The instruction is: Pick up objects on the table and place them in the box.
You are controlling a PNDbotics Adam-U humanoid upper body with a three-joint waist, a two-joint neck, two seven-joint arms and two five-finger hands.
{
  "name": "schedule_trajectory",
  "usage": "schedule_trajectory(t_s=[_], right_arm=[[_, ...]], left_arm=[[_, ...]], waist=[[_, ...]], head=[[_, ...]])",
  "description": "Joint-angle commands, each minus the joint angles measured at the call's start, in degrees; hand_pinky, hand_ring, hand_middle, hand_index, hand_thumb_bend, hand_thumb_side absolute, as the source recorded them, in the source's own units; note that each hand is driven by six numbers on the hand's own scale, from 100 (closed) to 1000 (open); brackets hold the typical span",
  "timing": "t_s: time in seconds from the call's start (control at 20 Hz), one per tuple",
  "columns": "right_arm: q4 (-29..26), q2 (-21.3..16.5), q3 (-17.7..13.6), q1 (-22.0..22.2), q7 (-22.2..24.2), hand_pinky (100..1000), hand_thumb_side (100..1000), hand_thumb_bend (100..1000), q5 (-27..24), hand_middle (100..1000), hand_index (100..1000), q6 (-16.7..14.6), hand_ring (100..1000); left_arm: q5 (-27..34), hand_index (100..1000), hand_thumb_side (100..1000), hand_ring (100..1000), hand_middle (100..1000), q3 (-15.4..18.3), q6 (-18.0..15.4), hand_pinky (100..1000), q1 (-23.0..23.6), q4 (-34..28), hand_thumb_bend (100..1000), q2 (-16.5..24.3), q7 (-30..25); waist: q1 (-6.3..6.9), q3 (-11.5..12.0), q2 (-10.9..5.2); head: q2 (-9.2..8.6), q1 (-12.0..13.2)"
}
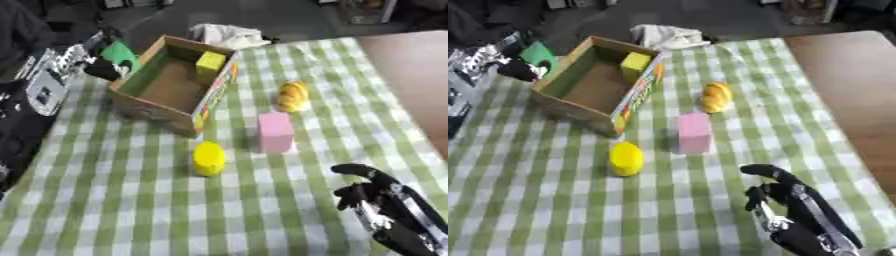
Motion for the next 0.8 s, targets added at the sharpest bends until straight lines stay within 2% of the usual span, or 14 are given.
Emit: schedule_trajectory(t_s=[0.05, 0.35, 0.4, 0.45, 0.5, 0.55, 0.75, 0.8], right_arm=[[-0.9, 0.1, 0.2, -0.6, 0.2, 710, 470, 100, -0.2, 797, 814, -0.1, 485], [-0.9, 0.2, 0.2, -0.6, 0.2, 710, 470, 100, -0.1, 797, 814, -0.1, 485], [-0.9, 0.2, 0.2, -0.6, 0.2, 710, 470, 100, -0.1, 797, 814, -0.1, 485], [-0.9, 0.2, 0.1, -0.6, 0.2, 710, 470, 100, -0.1, 797, 814, -0.1, 485], [-0.8, 0.2, 0.1, -0.6, 0.2, 710, 470, 100, -0.1, 797, 814, -0.1, 485], [-0.8, 0.2, 0.1, -0.6, 0.2, 710, 470, 100, -0.1, 797, 814, -0.1, 485], [-0.8, 0.2, 0.0, -0.5, 0.1, 711, 470, 100, 0.0, 797, 814, -0.2, 485], [-0.7, 0.2, 0.0, -0.5, 0.1, 711, 469, 100, 0.0, 797, 814, -0.2, 485]], left_arm=[[-1.0, 925, 231, 604, 573, 0.1, -0.5, 630, -1.7, 1.8, 107, 0.4, 1.7], [-2.9, 946, 249, 659, 646, -0.8, -1.3, 660, -1.4, 2.3, 198, 0.0, 0.8], [-3.1, 950, 294, 671, 665, -0.9, -1.5, 669, -1.3, 2.1, 202, 0.0, 0.6], [-3.3, 954, 399, 687, 686, -1.0, -1.7, 680, -1.2, 1.6, 203, 0.2, 0.4], [-3.5, 955, 413, 690, 689, -1.1, -1.9, 682, -1.1, 1.1, 205, 0.3, 0.3], [-3.6, 960, 507, 708, 717, -1.3, -2.1, 701, -0.9, 0.3, 234, 0.6, 0.2], [-4.1, 971, 615, 751, 772, -2.0, -3.0, 745, -0.2, -3.6, 289, 2.3, -0.5], [-4.1, 971, 599, 752, 776, -2.1, -3.1, 747, 0.1, -4.6, 294, 2.8, -0.7]], waist=[[-0.24, -0.1, -0.44], [-0.33, -0.2, -0.19], [-0.32, -0.2, -0.18], [-0.31, -0.2, -0.19], [-0.31, -0.2, -0.20], [-0.31, -0.1, -0.22], [-0.24, 0.2, -0.33], [-0.22, 0.2, -0.36]], head=[[0.26, 0.1], [0.26, 0.0], [0.26, 0.0], [0.26, 0.0], [0.26, 0.0], [0.26, -0.1], [0.26, -0.2], [0.26, -0.2]])
